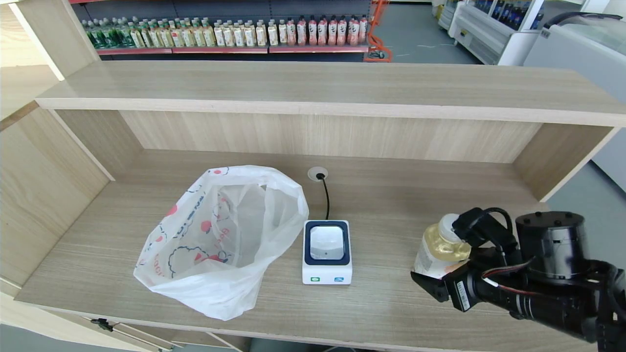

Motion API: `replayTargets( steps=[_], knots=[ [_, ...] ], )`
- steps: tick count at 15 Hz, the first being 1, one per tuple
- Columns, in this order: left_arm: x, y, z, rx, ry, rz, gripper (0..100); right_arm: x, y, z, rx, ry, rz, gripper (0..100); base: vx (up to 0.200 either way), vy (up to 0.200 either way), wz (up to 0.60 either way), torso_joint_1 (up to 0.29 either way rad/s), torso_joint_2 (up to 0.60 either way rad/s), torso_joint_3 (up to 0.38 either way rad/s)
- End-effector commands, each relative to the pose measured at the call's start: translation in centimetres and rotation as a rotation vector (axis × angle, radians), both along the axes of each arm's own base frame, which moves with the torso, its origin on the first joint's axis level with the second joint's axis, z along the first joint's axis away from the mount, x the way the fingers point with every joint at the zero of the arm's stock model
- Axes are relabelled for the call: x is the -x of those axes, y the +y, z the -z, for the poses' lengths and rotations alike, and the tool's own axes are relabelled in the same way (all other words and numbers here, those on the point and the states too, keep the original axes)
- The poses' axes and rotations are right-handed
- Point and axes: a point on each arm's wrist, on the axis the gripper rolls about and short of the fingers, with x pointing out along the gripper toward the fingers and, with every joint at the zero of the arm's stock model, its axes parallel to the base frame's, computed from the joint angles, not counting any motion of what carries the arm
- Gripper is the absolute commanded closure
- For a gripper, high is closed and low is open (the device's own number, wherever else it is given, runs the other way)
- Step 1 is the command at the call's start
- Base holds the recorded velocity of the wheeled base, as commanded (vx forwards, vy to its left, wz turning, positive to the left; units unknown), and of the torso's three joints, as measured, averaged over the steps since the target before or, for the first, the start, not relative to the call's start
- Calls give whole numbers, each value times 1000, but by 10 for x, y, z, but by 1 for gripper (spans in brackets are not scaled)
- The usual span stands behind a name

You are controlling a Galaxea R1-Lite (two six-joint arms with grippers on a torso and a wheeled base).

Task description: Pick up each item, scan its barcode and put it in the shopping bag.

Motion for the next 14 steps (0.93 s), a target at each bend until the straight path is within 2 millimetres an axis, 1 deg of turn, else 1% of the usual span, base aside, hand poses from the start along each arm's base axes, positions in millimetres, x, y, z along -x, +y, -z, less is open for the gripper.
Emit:
replayTargets(
  steps=[1, 2, 4, 6, 10, 11, 14],
  knots=[
    [0, 0, 0, 0, 0, -1, 0, -13, 8, 16, 24, 30, -1, 0, 0, 0, 0, 0, 0, 0],
    [0, 0, 0, 0, 0, -1, 0, -13, 14, 17, 23, 27, -20, 0, 0, 0, 0, 0, 0, 0],
    [0, 0, 0, 0, 0, -1, 0, -16, 18, 18, 15, 7, -25, 0, 0, 0, 0, 0, 0, 0],
    [0, 0, 0, 0, 0, -1, 0, -24, 21, 13, -14, -49, -23, 0, 0, 0, 0, 0, 0, 0],
    [0, 0, 0, 0, 0, -1, 0, -33, 23, 15, -44, -104, -12, 0, 0, 0, 0, 0, 0, 0],
    [0, 0, 0, 0, 0, -1, 0, -33, 23, 15, -45, -107, -12, 100, 0, 0, 0, 0, 0, 0],
    [0, 0, 0, 0, 0, -1, 0, -40, 21, 20, -36, -123, -3, 100, 0, 0, 0, 0, 0, 0]
  ],
)
